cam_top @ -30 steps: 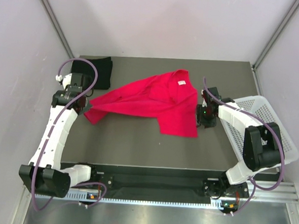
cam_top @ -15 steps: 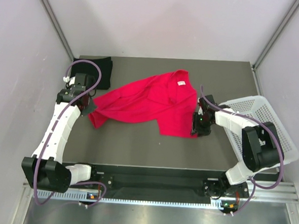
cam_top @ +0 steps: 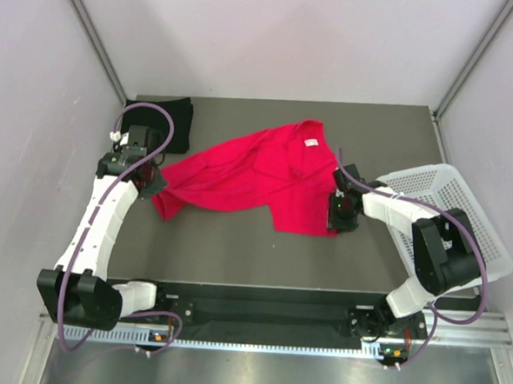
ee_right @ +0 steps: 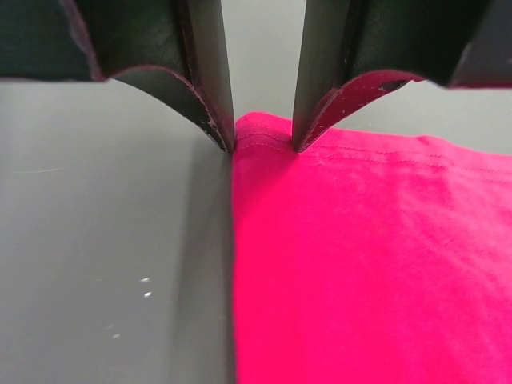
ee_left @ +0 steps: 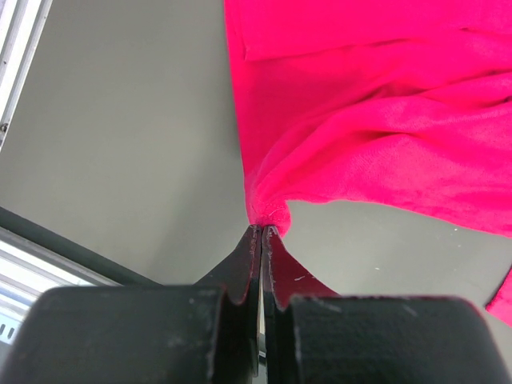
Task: Fold and stack the t-shirts
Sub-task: Flatten the tshirt out, then fold the tshirt
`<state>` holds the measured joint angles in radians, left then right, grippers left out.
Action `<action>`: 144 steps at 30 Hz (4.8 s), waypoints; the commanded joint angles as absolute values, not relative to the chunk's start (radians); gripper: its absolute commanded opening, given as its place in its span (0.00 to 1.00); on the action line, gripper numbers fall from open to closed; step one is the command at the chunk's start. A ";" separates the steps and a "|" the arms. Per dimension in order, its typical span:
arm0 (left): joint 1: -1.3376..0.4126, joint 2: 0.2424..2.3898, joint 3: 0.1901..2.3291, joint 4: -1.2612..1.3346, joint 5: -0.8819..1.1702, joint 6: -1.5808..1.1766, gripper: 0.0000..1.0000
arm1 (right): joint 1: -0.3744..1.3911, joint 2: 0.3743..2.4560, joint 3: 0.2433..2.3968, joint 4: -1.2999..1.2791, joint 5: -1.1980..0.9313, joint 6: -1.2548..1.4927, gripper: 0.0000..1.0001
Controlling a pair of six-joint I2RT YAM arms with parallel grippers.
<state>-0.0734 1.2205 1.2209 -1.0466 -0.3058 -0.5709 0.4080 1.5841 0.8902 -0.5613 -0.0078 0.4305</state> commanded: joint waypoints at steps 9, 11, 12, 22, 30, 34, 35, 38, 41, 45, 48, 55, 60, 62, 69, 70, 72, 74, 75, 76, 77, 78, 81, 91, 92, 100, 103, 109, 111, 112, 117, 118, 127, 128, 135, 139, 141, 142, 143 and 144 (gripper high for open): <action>-0.080 1.209 1.224 -1.020 -0.291 -0.566 0.00 | 0.416 1.565 0.867 -0.529 0.070 0.460 0.00; -0.080 1.206 1.238 -1.035 -0.298 -0.577 0.00 | 0.414 1.523 0.899 -0.583 0.095 0.445 0.00; -0.080 1.197 1.259 -1.042 -0.302 -0.583 0.00 | 0.414 1.485 0.916 -0.604 0.107 0.430 0.00; -0.078 1.026 1.430 -0.959 -0.386 -0.565 0.00 | 0.388 1.178 1.320 -0.784 0.109 0.397 0.00; -0.083 0.928 1.578 -0.795 -0.370 -0.336 0.00 | 0.354 1.155 1.658 -0.698 0.120 0.336 0.00; -0.095 0.969 1.710 -0.709 -0.394 -0.267 0.00 | 0.334 1.175 1.794 -0.554 0.123 0.281 0.00; -0.095 0.994 1.759 -0.686 -0.394 -0.259 0.00 | 0.333 1.186 1.828 -0.540 0.127 0.258 0.00; -0.095 1.034 1.837 -0.600 -0.411 -0.255 0.00 | 0.328 1.227 1.945 -0.462 0.162 0.235 0.00; -0.095 1.060 1.903 -0.552 -0.414 -0.268 0.00 | 0.327 1.239 2.003 -0.381 0.201 0.198 0.00; -0.095 1.075 1.991 -0.571 -0.364 -0.308 0.00 | 0.328 1.221 2.089 -0.344 0.209 0.146 0.00; -0.095 1.046 2.010 -0.591 -0.348 -0.328 0.00 | 0.330 1.164 2.086 -0.339 0.206 0.107 0.00; -0.095 0.940 1.988 -0.594 -0.362 -0.351 0.00 | 0.328 1.019 2.034 -0.348 0.189 0.112 0.00; -0.095 0.907 1.997 -0.603 -0.379 -0.353 0.00 | 0.330 0.971 2.045 -0.353 0.143 0.155 0.00; -0.095 0.902 2.008 -0.623 -0.385 -0.363 0.00 | 0.330 0.966 2.060 -0.354 0.115 0.182 0.00; -0.095 0.891 1.976 -0.586 -0.365 -0.393 0.00 | 0.328 0.966 2.042 -0.299 0.061 0.238 0.00; -0.095 0.900 1.973 -0.583 -0.367 -0.390 0.00 | 0.328 0.972 2.045 -0.298 0.063 0.239 0.00; -0.095 0.914 1.961 -0.569 -0.374 -0.379 0.00 | 0.330 0.999 2.039 -0.287 0.066 0.236 0.00; -0.095 0.925 1.902 -0.534 -0.390 -0.379 0.00 | 0.328 1.028 2.002 -0.279 0.071 0.236 0.00; -0.095 0.923 1.869 -0.514 -0.394 -0.376 0.00 | 0.328 1.032 1.973 -0.267 0.071 0.236 0.00; -0.095 0.922 1.789 -0.499 -0.403 -0.376 0.00 | 0.330 1.038 1.944 -0.226 0.069 0.244 0.00; -0.095 0.922 1.754 -0.485 -0.413 -0.380 0.00 | 0.330 1.051 1.883 -0.207 0.072 0.248 0.00; -0.095 0.928 1.680 -0.456 -0.423 -0.377 0.00 | 0.328 1.058 1.853 -0.183 0.072 0.252 0.00; -0.095 0.942 1.557 -0.405 -0.455 -0.370 0.00 | 0.330 1.104 1.737 -0.097 0.072 0.253 0.00; -0.068 1.152 1.149 -0.158 -0.609 -0.354 0.00 | 0.324 1.432 1.508 0.204 0.066 0.273 0.00; -0.057 1.185 1.146 -0.126 -0.598 -0.360 0.00 | 0.321 1.518 1.525 0.225 0.061 0.273 0.00; 0.083 1.558 1.261 -0.032 -0.505 -0.410 0.00 | 0.270 2.004 1.901 0.235 0.012 0.291 0.00; 0.094 1.679 1.370 -0.051 -0.489 -0.387 0.00 | 0.250 2.103 2.026 0.184 0.003 0.310 0.00; 0.095 1.796 1.491 -0.069 -0.456 -0.390 0.00 | 0.238 2.244 2.220 0.144 -0.024 0.328 0.00; 0.095 1.805 1.502 -0.074 -0.454 -0.393 0.00 | 0.236 2.243 2.212 0.144 -0.031 0.322 0.00; 0.094 1.805 1.500 -0.077 -0.453 -0.394 0.00 | 0.235 2.238 2.194 0.144 -0.038 0.321 0.00; 0.095 1.781 1.451 -0.104 -0.468 -0.400 0.00 | 0.222 2.206 2.134 0.134 -0.055 0.330 0.00; 0.095 1.776 1.444 -0.110 -0.469 -0.399 0.00 | 0.221 2.194 2.126 0.120 -0.054 0.328 0.00; 0.098 1.756 1.425 -0.296 -0.457 -0.370 0.00 | 0.198 1.995 1.899 -0.029 -0.084 0.390 0.00; 0.097 1.753 1.421 -0.313 -0.463 -0.373 0.00 | 0.193 1.971 1.875 -0.038 -0.084 0.394 0.00; 0.098 1.740 1.419 -0.451 -0.508 -0.341 0.00 | 0.153 1.810 1.704 -0.166 -0.121 0.443 0.00; 0.097 1.749 1.414 -0.514 -0.508 -0.286 0.00 | 0.140 1.741 1.620 -0.242 -0.164 0.449 0.00; 0.097 1.761 1.425 -0.569 -0.508 -0.279 0.00 | 0.140 1.724 1.597 -0.277 -0.182 0.451 0.00; 0.097 1.764 1.425 -0.580 -0.508 -0.273 0.00 | 0.140 1.720 1.583 -0.291 -0.199 0.454 0.00; 0.097 1.766 1.425 -0.590 -0.511 -0.275 0.00 | 0.140 1.715 1.579 -0.304 -0.210 0.457 0.00; 0.095 1.763 1.422 -0.606 -0.509 -0.275 0.00 | 0.138 1.715 1.574 -0.316 -0.218 0.457 0.00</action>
<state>0.0910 1.7958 1.4220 -0.5346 -0.4805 -0.3077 0.1493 1.7554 1.5887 -0.2581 -0.1768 0.4431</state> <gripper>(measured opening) 0.011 0.010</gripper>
